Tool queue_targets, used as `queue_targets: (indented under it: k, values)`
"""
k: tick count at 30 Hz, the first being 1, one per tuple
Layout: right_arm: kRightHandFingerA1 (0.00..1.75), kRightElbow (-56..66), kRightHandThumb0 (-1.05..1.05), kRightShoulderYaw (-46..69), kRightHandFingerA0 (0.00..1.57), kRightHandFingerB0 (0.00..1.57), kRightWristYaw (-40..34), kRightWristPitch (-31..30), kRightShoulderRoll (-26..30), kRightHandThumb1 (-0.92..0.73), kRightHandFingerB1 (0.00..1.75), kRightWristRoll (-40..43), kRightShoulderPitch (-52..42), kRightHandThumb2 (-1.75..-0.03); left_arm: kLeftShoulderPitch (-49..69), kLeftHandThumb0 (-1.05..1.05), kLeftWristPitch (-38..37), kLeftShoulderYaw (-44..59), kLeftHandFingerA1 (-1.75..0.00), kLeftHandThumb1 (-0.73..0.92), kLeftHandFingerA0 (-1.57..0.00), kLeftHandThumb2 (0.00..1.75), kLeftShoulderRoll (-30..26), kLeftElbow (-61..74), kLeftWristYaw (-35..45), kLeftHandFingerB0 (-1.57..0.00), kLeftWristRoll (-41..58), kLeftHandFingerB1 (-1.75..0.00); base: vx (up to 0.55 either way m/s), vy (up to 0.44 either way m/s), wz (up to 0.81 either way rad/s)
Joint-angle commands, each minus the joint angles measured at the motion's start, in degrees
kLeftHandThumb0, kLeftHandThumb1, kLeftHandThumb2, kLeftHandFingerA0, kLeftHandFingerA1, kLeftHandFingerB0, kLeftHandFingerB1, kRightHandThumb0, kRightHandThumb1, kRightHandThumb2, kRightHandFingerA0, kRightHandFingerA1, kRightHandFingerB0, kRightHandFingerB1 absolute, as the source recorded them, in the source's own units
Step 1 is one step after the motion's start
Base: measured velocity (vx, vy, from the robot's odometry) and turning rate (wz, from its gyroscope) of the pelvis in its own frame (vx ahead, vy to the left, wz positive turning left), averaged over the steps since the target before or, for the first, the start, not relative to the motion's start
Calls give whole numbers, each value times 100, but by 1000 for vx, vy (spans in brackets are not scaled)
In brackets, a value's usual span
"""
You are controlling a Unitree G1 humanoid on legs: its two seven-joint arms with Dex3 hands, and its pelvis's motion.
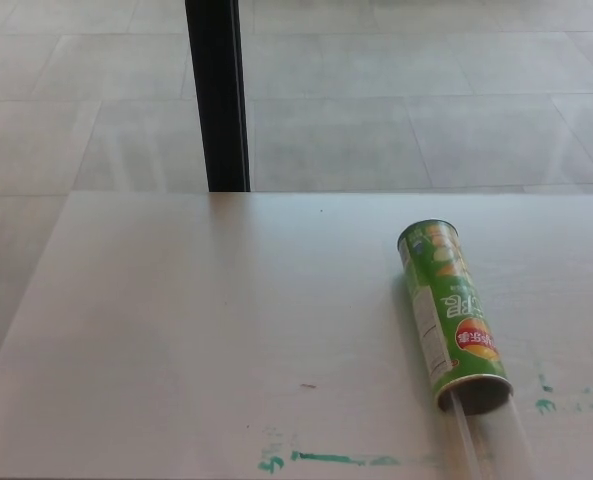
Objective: Use the finger on the right hand of the robot to pull out the chips tray kept inside a container in the middle of the desk
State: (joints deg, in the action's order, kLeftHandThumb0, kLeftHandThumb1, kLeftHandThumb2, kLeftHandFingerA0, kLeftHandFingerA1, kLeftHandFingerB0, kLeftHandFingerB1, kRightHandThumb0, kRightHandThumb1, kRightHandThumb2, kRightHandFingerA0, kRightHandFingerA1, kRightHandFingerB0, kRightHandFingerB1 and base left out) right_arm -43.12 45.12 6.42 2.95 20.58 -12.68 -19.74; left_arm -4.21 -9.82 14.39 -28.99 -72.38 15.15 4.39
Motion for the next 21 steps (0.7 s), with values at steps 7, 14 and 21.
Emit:
queue_targets:
  k: [7, 14, 21]
  values:
    - [59, -258, -25, -360, 64, 16, 538, 419, 176, -68, 38, 1096, -59, -62, -44, -46, 373, -58, -61, 68, -60, 60, -138, -34, 16, -61, -34, -54, 0, 0, 0]
    - [58, -497, -25, -752, 68, 26, 322, 664, 394, -64, 37, 1139, 11, -58, -63, -45, 417, -119, -61, 71, -59, 61, -145, 8, 7, -58, -65, -53, 0, 0, 0]
    - [57, -406, -22, -845, 66, 29, 395, 701, 404, -66, 41, 1493, -43, -59, -87, -46, 408, -126, -62, 70, -59, 61, -138, -14, -23, -60, -61, -54, 0, 0, 0]
